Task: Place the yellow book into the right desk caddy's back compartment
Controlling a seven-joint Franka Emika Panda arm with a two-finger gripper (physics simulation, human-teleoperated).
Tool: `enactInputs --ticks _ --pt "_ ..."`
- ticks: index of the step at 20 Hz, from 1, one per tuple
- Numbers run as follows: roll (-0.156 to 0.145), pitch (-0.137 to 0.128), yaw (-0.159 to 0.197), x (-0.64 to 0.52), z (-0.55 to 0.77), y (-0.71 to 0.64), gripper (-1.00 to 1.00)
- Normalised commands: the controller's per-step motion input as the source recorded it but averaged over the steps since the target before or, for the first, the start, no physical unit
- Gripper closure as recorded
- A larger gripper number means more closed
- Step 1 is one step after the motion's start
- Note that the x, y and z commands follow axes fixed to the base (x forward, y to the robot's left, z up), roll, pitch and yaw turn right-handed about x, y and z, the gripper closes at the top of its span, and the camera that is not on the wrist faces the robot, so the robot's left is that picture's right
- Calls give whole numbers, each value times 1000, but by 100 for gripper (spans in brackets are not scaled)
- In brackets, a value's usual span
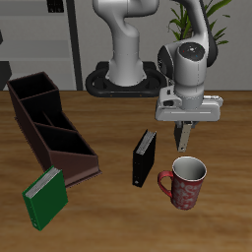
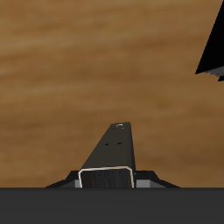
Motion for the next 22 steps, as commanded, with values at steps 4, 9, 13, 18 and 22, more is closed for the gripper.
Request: enactInputs --ticks 4,9,13,18,22 --pt "-6 -25 -1 62 110 -123 100" --pt "6 -25 11 2 164 -94 100" --pt "75 5 29 -44 280 -97 100" --pt "72 -18 32 -101 352 -207 100" --pt "40 -20 32 -57 426 -385 100"
